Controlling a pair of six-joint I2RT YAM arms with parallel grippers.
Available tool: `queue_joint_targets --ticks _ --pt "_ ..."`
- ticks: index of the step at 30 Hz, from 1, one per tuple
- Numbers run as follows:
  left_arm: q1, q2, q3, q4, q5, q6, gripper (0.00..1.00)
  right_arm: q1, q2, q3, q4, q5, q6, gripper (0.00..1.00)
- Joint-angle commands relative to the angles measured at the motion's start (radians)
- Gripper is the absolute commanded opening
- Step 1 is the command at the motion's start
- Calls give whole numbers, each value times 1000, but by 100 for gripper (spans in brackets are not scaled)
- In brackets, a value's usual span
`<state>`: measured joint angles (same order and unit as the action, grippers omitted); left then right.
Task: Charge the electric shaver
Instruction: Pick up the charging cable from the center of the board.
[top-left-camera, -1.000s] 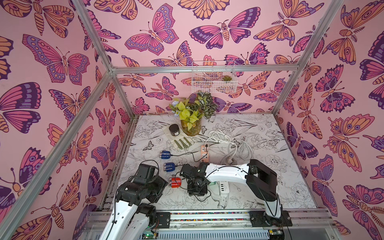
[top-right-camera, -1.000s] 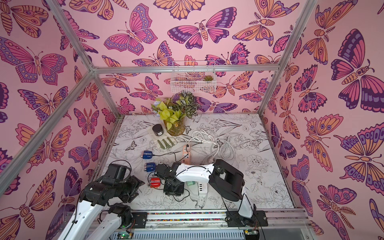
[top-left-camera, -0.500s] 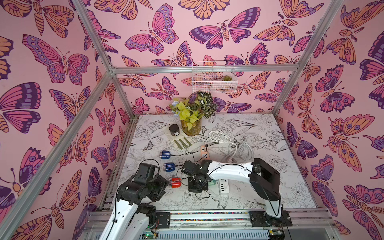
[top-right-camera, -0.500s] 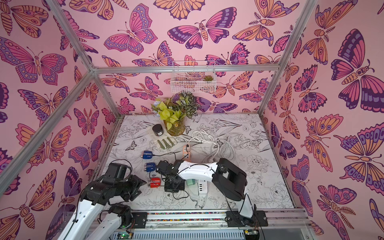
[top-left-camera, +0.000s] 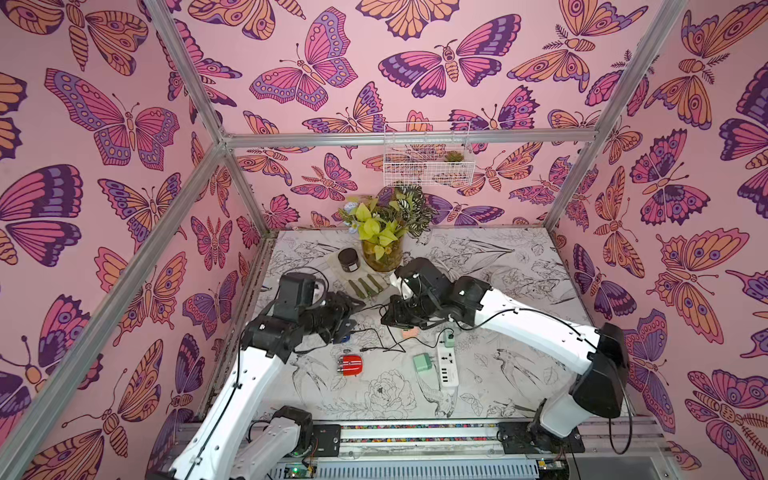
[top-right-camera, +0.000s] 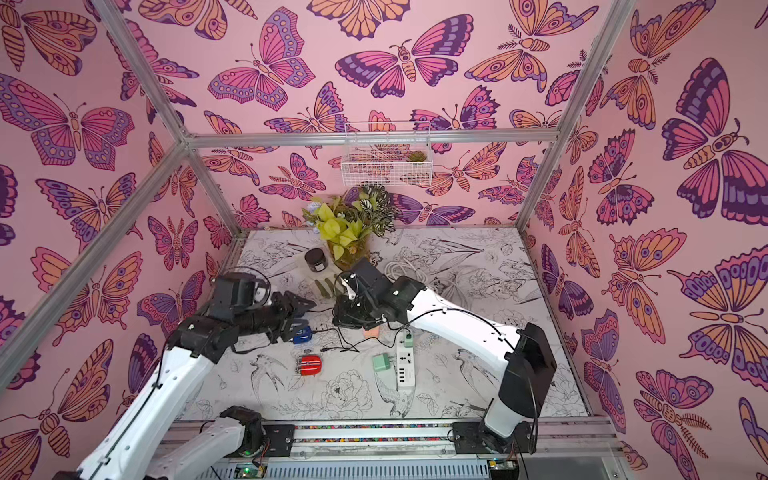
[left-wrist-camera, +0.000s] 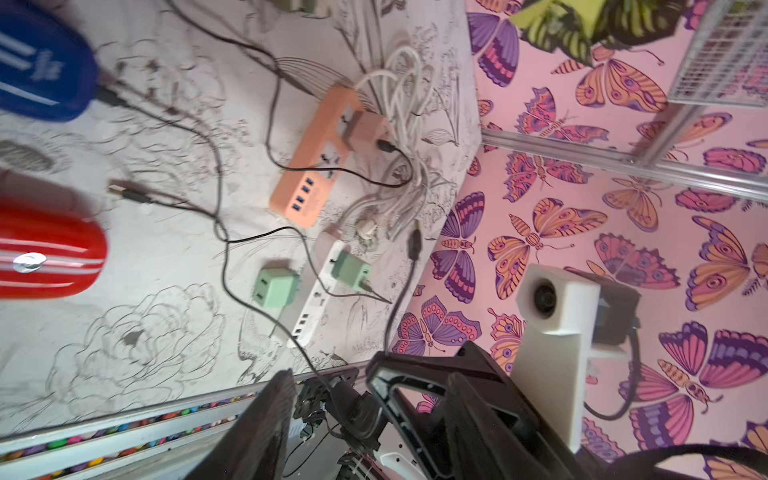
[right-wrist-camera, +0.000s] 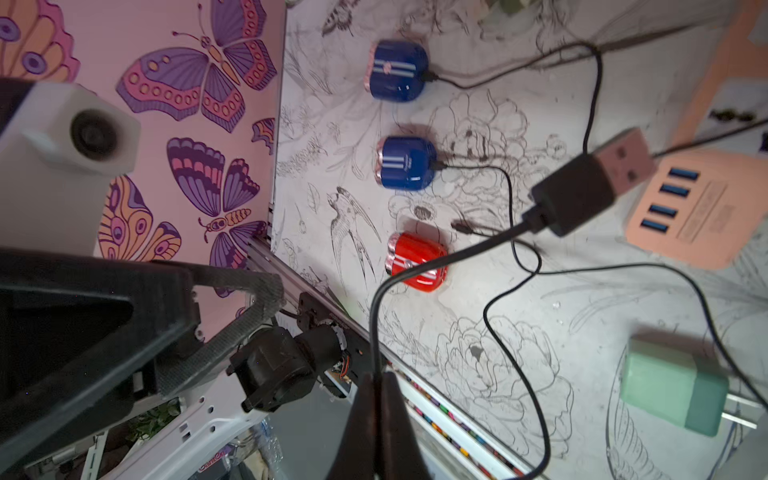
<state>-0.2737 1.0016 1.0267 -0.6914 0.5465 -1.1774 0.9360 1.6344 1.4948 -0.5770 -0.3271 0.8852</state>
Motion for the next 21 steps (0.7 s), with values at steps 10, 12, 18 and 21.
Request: queue_joint_targets --ticks 10,12,18,21 --pt "-123 210 88 205 22 171 49 -85 -56 -13 43 -190 -161 0" --pt "-131 214 72 246 23 154 44 -88 -55 -18 42 -183 -161 0" --pt "-136 225 42 313 32 121 17 -91 -100 -49 72 -175 -140 0" --pt "-136 227 35 335 40 120 9 -97 -109 -60 91 -163 -131 0"
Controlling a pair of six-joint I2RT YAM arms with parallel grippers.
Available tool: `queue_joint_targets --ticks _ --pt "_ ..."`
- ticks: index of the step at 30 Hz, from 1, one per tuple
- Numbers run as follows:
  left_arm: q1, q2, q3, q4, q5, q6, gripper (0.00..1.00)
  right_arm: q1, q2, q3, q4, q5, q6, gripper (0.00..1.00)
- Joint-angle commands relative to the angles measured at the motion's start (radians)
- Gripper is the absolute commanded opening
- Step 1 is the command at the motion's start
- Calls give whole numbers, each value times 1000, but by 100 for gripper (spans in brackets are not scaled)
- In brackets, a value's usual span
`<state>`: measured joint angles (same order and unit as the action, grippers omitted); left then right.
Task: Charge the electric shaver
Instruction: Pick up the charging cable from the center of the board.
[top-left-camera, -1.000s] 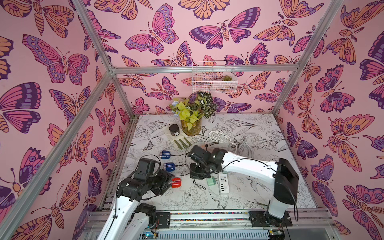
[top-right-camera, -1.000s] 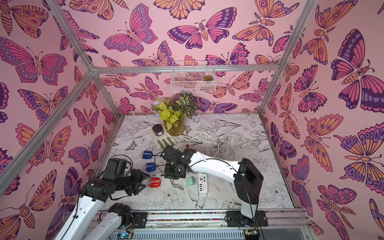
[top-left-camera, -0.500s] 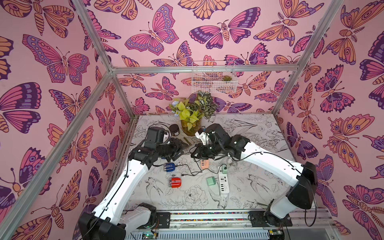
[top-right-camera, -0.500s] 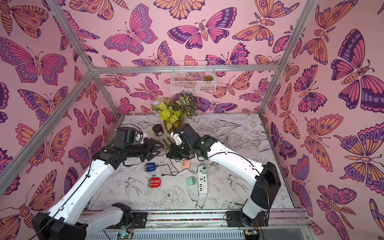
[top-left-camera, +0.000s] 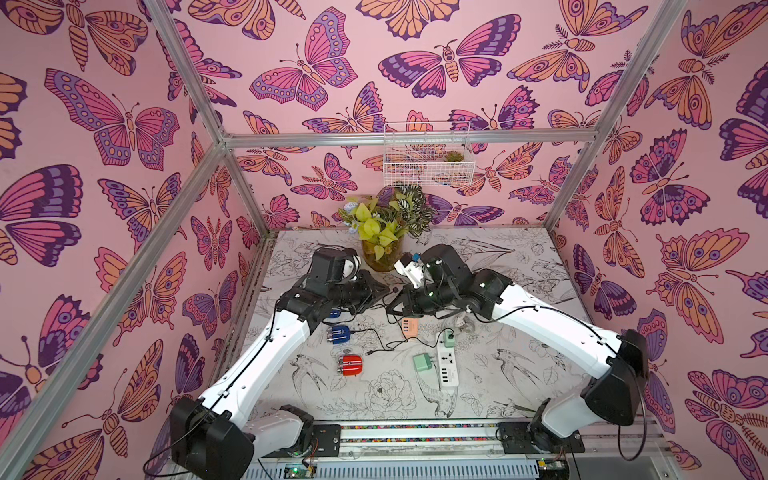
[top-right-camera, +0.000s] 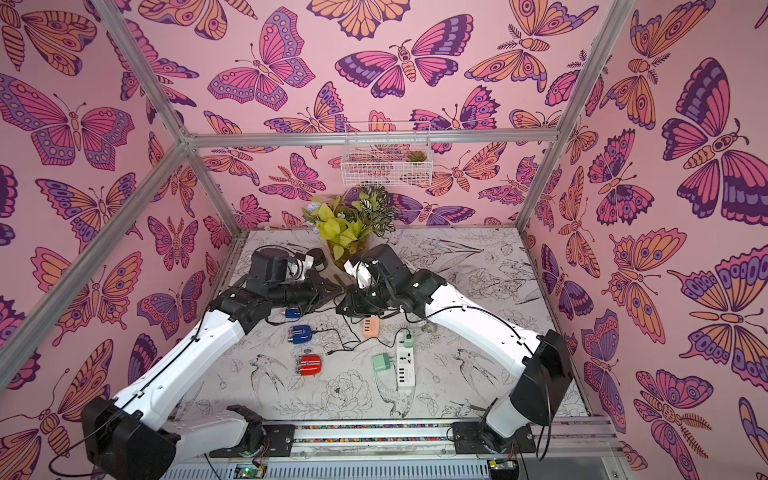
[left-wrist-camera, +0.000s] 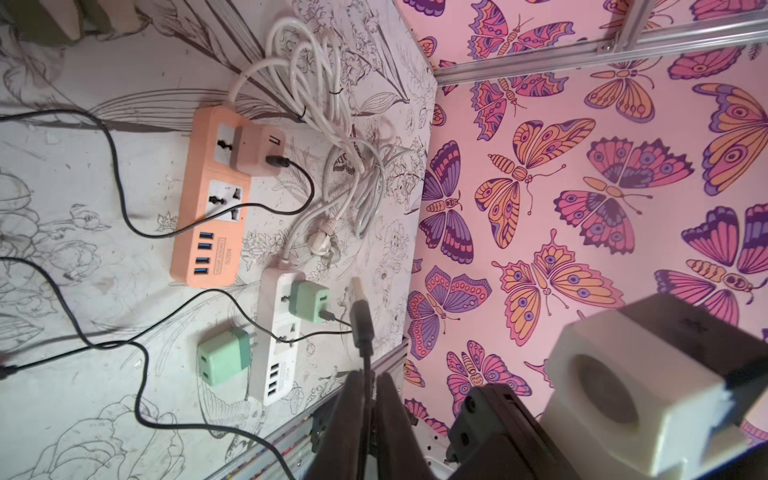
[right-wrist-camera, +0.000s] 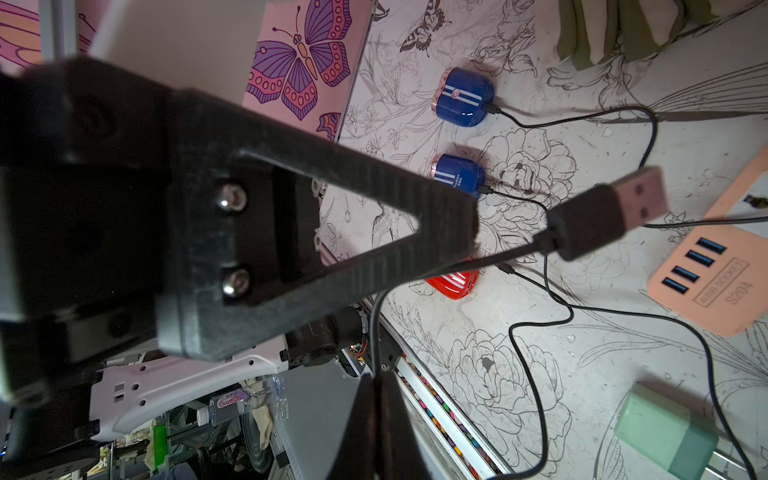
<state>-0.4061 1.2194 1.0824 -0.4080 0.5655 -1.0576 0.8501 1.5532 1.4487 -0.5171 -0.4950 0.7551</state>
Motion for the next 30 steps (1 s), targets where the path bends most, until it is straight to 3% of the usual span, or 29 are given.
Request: queue_joint_targets --ticks 1,5,8,15,19,22,26,30 --pt "-3 11 -23 54 23 1 9 -12 -30 -14 35 9 2 0" --pt "-3 19 -24 56 37 15 21 -20 -39 -14 54 19 14 0" --pt "-3 36 -24 50 53 12 22 -24 -38 -8 53 16 13 0" --pt "-5 43 -12 88 66 -20 18 -28 -36 -16 54 7 11 0" --pt "-5 43 -15 102 79 -34 2 -36 -35 -23 66 8 16 0" --pt "-4 25 -31 135 79 -49 0 -42 -34 -14 62 11 21 0" --pt "15 13 -28 226 126 -78 0 -81 -112 -36 58 64 57 45" --pt "36 43 5 372 292 -87 0 -219 -297 -215 263 56 227 58"
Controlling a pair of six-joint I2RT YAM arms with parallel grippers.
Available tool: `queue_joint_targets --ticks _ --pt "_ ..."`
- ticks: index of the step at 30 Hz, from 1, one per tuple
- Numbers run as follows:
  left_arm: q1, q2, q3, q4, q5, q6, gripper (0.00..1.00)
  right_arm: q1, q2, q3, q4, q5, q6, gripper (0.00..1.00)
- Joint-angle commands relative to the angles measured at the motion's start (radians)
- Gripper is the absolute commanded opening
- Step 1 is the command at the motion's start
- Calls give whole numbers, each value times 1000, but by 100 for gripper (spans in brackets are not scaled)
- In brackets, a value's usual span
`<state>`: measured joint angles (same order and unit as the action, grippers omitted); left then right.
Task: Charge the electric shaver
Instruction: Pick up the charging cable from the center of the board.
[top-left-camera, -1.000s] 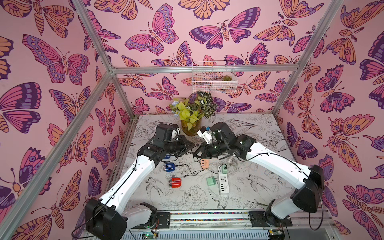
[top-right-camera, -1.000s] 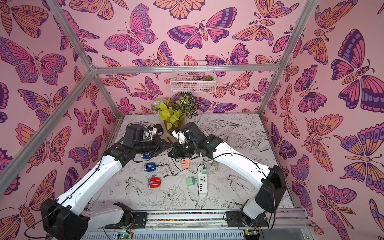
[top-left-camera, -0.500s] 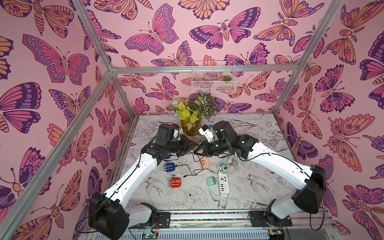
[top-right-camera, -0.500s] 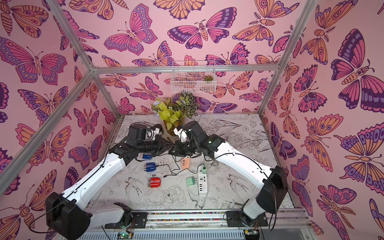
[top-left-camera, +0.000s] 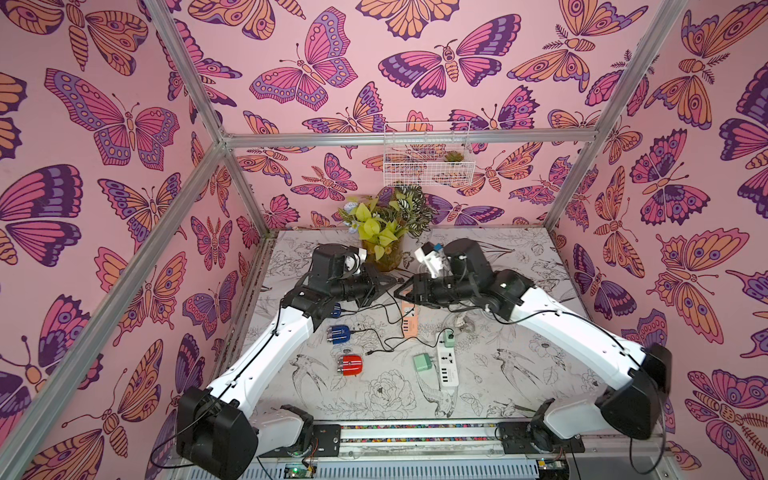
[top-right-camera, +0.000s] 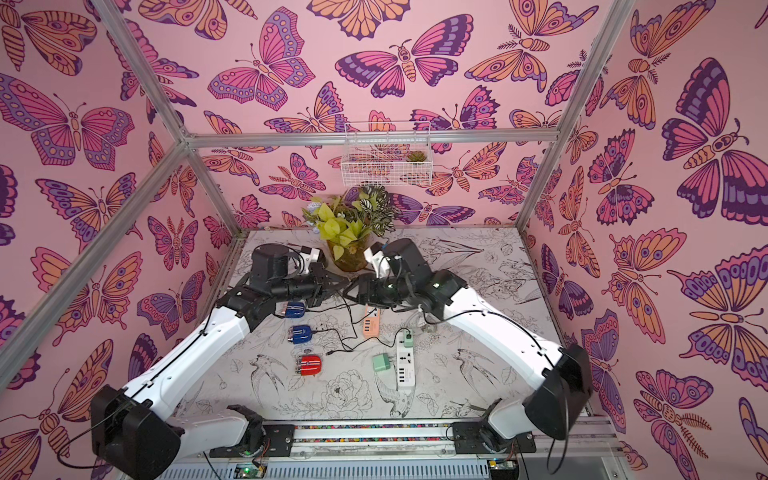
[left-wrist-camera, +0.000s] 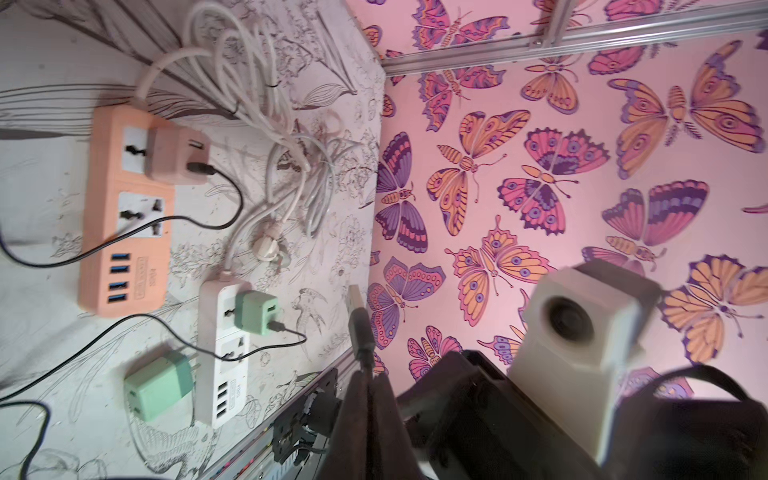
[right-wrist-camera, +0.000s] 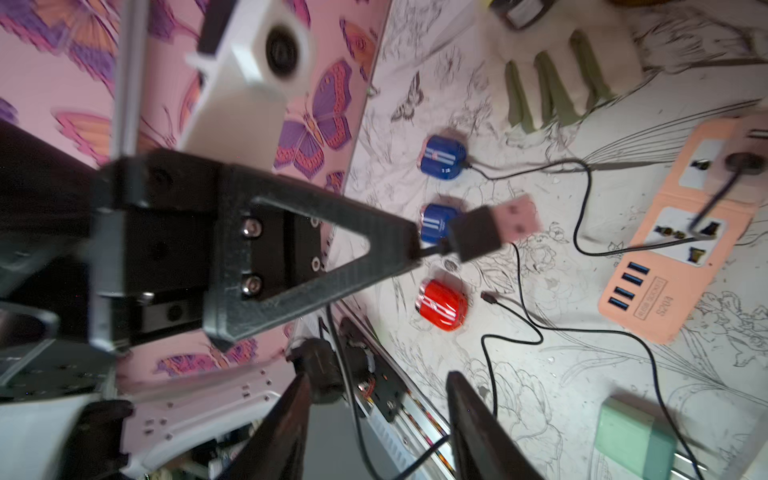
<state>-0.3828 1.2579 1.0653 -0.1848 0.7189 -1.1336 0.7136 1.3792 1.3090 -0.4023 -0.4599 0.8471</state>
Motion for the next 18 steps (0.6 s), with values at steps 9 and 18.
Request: queue_joint_targets --ticks 9,18 --pt "22 110 12 486 414 -73 0 -297 -230 -395 822 -116 690 59" --pt "36 191 -20 733 493 -165 0 -297 -234 -424 849 -219 699 56"
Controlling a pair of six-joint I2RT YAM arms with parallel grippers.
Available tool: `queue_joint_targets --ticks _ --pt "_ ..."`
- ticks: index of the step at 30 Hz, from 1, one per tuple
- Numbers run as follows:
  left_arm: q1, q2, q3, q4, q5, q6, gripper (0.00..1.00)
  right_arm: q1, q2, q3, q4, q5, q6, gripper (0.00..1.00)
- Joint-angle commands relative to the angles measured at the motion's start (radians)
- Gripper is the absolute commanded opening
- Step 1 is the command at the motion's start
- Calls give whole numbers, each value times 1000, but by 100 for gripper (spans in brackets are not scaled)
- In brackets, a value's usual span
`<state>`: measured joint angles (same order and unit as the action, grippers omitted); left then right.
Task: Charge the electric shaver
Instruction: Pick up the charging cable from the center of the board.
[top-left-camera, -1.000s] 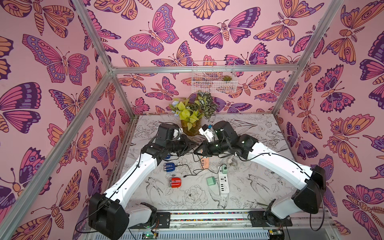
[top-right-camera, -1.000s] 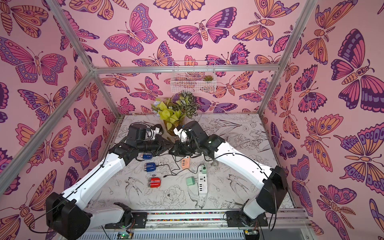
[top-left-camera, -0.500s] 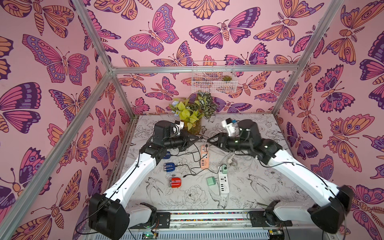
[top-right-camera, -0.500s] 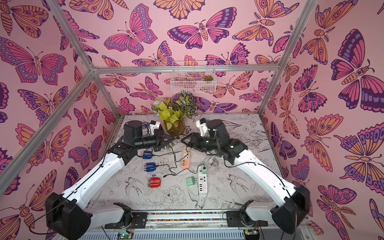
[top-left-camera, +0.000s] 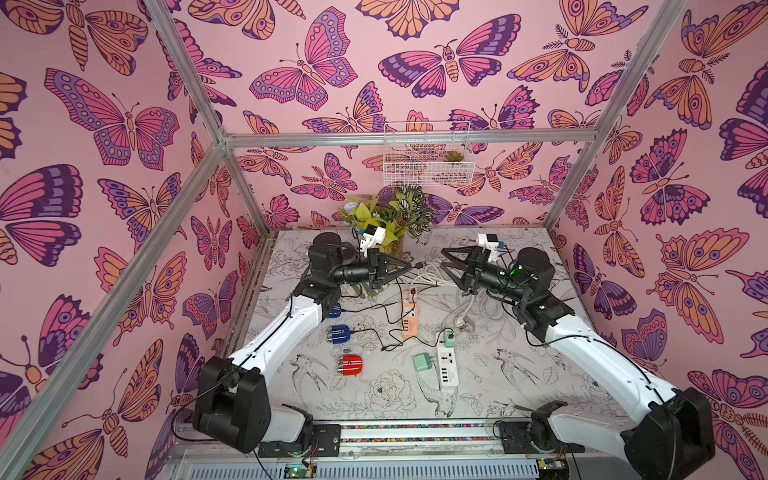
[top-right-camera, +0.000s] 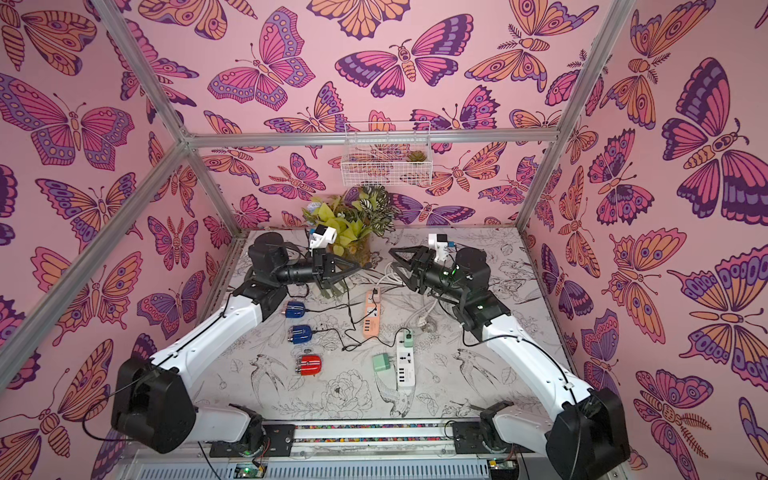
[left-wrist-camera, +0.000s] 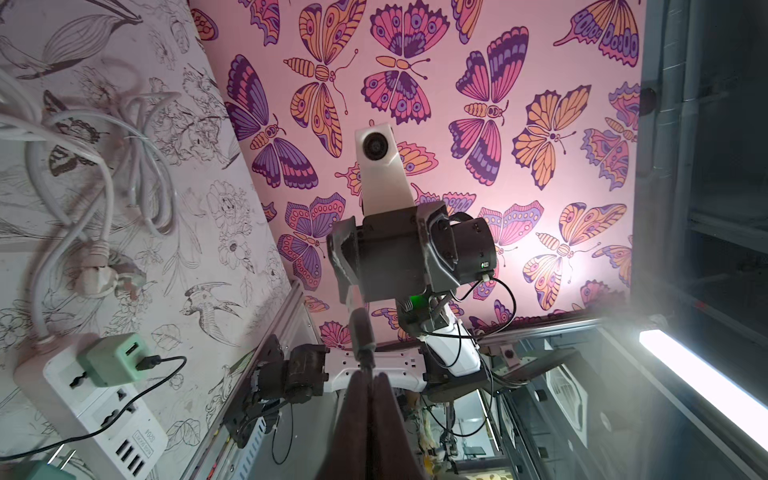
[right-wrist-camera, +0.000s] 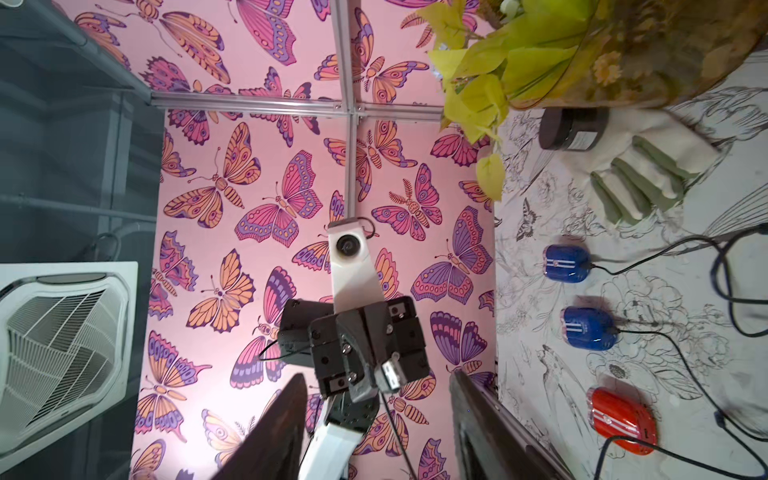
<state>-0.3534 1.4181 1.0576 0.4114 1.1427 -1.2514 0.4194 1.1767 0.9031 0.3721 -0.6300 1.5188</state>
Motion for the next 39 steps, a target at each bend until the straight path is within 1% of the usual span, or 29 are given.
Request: queue_joint_targets --ticks 1,4,6,11,14,16,18,21,24,28,32,35,39 --pt "5 42 -9 143 73 -48 0 -2 -30 -22 82 -60 32 56" --pt "7 69 3 153 75 -53 0 1 -10 -11 88 -114 33 53" --pt "7 83 11 174 74 -67 0 5 3 5 38 -145 -2 52" --pt "5 108 30 213 85 -101 0 5 17 -3 2 -140 -53 52" --pt "4 115 35 218 99 -112 0 5 43 20 -15 -160 -73 52" --pt "4 119 35 218 100 -115 0 8 71 31 19 -174 -60 52" --pt "2 123 34 219 101 -118 0 16 100 44 60 -180 -39 48" --pt "-2 130 36 219 103 -121 0 32 130 78 64 -181 -43 41" --pt "-3 136 40 220 105 -125 0 32 138 82 67 -172 -44 36" --pt "-2 139 39 219 107 -131 0 33 148 82 87 -166 -30 27" --pt "-4 141 41 219 109 -134 0 32 152 88 66 -165 -49 19" --pt "-4 141 43 219 112 -137 0 32 154 89 42 -163 -70 19" --pt "-4 139 44 219 118 -141 0 29 159 89 27 -160 -91 24"
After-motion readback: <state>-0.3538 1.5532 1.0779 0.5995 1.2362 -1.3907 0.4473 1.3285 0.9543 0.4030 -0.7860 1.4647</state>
